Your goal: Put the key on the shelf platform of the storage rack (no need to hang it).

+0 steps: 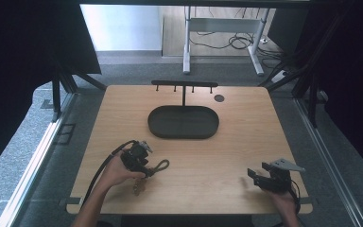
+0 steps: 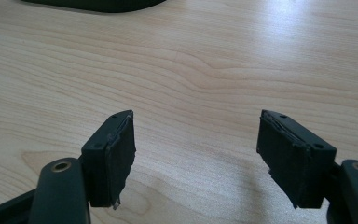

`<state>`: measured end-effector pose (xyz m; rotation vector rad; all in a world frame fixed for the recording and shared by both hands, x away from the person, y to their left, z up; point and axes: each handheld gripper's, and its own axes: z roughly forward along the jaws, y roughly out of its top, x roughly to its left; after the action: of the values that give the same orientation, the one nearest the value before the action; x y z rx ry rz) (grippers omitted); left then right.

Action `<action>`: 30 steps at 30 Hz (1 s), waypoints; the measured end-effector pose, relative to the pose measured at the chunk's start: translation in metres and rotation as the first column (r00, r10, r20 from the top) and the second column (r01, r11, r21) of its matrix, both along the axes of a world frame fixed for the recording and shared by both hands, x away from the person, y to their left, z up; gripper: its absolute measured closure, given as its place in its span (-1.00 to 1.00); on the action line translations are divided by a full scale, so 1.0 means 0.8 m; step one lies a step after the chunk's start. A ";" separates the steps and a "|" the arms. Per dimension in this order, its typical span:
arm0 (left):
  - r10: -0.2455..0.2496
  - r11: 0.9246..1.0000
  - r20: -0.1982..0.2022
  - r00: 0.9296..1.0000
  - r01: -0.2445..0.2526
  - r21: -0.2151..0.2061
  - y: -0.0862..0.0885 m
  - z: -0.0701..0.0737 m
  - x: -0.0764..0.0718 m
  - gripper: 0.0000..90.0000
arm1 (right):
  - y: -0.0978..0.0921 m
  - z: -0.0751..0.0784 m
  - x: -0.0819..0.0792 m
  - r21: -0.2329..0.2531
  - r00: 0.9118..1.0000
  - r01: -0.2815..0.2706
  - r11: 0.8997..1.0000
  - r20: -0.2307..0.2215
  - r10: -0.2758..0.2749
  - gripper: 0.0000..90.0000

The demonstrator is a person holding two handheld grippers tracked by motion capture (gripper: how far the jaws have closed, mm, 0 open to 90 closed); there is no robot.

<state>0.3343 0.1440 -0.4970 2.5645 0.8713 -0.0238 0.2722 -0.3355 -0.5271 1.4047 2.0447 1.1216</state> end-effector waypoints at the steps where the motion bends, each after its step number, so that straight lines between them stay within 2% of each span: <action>1: 0.001 1.000 -0.003 1.000 -0.001 0.005 -0.002 -0.002 0.001 -0.03 | 0.000 0.000 0.000 0.000 1.000 0.000 1.000 0.000 0.000 -0.37; 9: -0.006 0.999 -0.010 1.000 0.007 0.045 -0.005 -0.009 0.004 -0.03 | -0.002 0.000 0.000 0.002 1.000 0.002 1.000 -0.001 -0.002 -0.37; 15: -0.014 0.998 -0.008 1.000 0.014 0.059 -0.006 -0.011 0.001 0.01 | -0.001 0.000 0.000 0.000 1.000 0.001 1.000 -0.001 -0.001 -0.37; 18: -0.033 0.997 -0.005 0.999 0.033 0.076 -0.008 -0.012 0.000 0.09 | -0.001 -0.001 0.000 -0.003 1.000 0.000 1.000 -0.001 0.000 -0.37; 27: -0.056 0.996 0.003 0.998 0.056 0.075 -0.009 -0.012 -0.002 0.40 | -0.001 -0.001 0.000 -0.007 1.000 0.004 1.000 -0.002 -0.004 -0.37; 30: -0.062 0.996 -0.002 0.998 0.062 0.071 -0.009 -0.012 -0.003 0.45 | -0.001 -0.001 0.001 -0.009 1.000 0.004 1.000 -0.002 -0.004 -0.37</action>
<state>0.3320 0.1364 -0.5063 2.6571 0.8061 -0.0112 0.2727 -0.3362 -0.5281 1.4060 2.0447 1.1085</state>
